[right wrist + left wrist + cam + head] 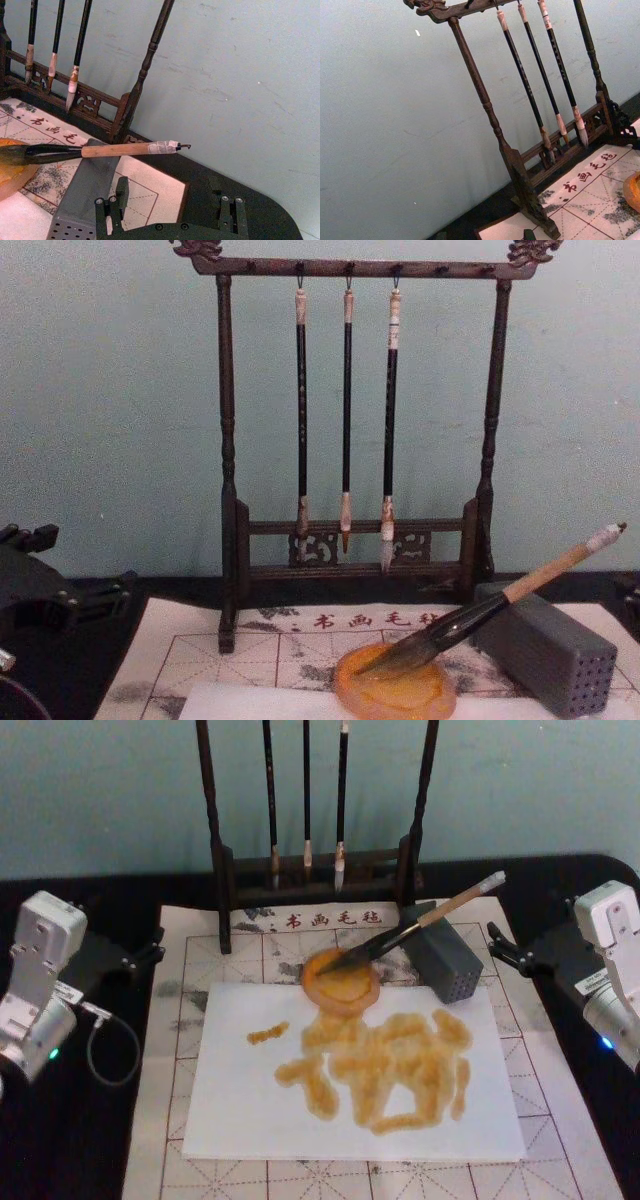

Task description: Pick up the brush from the inkstone, write on the paper, then place the brush back to its original position.

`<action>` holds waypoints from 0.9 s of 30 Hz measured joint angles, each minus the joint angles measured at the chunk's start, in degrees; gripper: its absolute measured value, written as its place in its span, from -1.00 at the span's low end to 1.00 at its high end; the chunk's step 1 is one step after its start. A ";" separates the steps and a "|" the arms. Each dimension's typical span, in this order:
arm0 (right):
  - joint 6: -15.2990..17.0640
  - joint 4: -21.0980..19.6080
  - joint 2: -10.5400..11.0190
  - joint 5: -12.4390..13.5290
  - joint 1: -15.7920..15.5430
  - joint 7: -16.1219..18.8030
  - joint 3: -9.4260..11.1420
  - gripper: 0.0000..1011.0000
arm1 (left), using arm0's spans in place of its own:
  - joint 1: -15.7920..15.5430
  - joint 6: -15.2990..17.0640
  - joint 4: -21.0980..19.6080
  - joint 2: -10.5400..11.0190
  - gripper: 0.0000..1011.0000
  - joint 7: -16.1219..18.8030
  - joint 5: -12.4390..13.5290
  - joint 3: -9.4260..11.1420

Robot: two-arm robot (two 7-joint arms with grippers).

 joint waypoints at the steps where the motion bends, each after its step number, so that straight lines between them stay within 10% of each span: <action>1: 0.00 0.00 0.00 0.00 0.00 0.00 0.00 0.98 | 0.00 0.00 0.00 0.00 0.98 0.00 0.00 0.00; 27: 0.01 -0.01 0.00 0.00 0.00 0.00 0.00 0.98 | 0.00 0.00 0.00 0.00 0.98 0.00 0.00 0.00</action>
